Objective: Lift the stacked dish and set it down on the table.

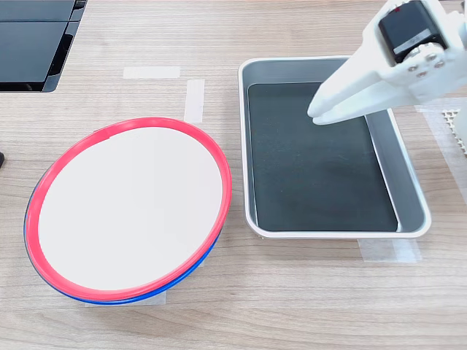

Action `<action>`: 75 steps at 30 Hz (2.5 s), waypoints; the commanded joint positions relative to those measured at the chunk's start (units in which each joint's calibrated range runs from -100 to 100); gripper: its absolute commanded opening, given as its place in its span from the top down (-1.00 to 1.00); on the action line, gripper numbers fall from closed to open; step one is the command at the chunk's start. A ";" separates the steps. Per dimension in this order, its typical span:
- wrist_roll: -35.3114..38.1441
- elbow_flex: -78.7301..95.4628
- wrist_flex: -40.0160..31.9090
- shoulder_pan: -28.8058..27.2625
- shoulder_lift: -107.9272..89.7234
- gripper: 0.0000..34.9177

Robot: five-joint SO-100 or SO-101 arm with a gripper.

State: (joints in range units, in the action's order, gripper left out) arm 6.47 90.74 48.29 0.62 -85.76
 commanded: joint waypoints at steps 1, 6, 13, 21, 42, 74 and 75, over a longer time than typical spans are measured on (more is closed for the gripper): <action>2.15 -16.78 1.53 3.47 17.92 0.98; 1.37 -34.71 2.68 7.43 35.23 0.74; 0.34 -52.56 2.85 10.72 56.98 0.36; 0.83 -56.47 -0.54 12.60 68.41 0.19; 0.20 -66.39 -6.48 14.86 83.67 0.58; 2.88 -66.21 4.91 -5.28 65.93 1.00; 3.22 -66.85 4.75 -6.60 66.96 1.00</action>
State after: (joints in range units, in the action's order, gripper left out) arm 8.72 27.31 53.34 -1.68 -19.52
